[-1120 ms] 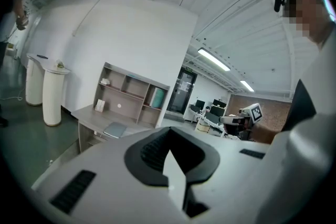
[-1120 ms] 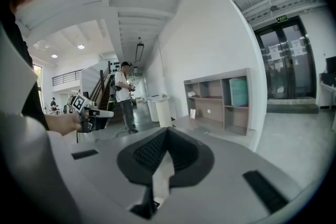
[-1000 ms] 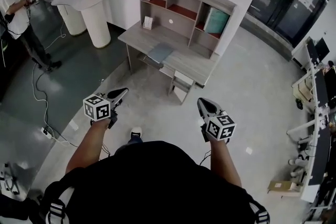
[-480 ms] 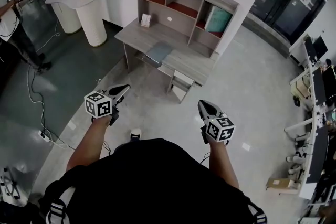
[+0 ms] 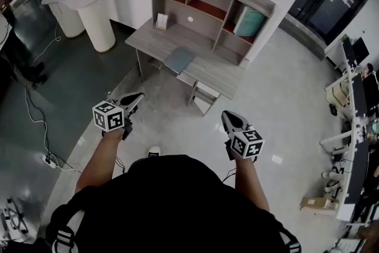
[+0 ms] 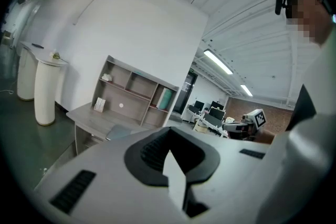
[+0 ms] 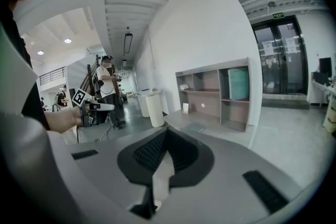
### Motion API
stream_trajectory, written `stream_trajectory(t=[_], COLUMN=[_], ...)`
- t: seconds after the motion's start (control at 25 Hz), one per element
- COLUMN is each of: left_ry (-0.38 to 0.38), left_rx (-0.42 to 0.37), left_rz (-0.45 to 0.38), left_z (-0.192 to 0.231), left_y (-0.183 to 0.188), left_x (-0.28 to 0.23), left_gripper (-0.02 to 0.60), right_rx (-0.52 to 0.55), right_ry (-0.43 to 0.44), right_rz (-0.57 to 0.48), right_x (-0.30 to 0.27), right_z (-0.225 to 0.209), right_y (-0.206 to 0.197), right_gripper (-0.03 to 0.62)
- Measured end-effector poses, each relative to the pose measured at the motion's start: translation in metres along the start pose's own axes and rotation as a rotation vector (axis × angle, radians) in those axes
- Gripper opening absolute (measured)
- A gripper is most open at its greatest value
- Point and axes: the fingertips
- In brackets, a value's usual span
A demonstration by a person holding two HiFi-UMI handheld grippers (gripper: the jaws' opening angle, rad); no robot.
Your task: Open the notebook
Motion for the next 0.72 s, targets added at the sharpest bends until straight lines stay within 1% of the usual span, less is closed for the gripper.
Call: stream_trajectory(t=[0.32,0.72], left_ry=[-0.053,-0.076], left_rx=[-0.008,-0.005], left_rz=[0.030,0.041], left_z=[0.038,0.088], left_y=[0.020,0.043], left_x=[-0.043,-0.066], left_gripper=[0.008,0.008], right_rx=[0.008,-0.002], right_ry=[-0.032,-0.049], right_rz=[0.040,0.042], right_x=[-0.041,-0.096], right_z=[-0.015,-0.016], right_y=[0.014,0.034], right_gripper=[0.000,0.000])
Point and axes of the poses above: the fingertips, and each gripper's own axes: x backward along the fingers, z to its left, y out of its top, and after that the axes turned 2 degrees about -z, right-handed
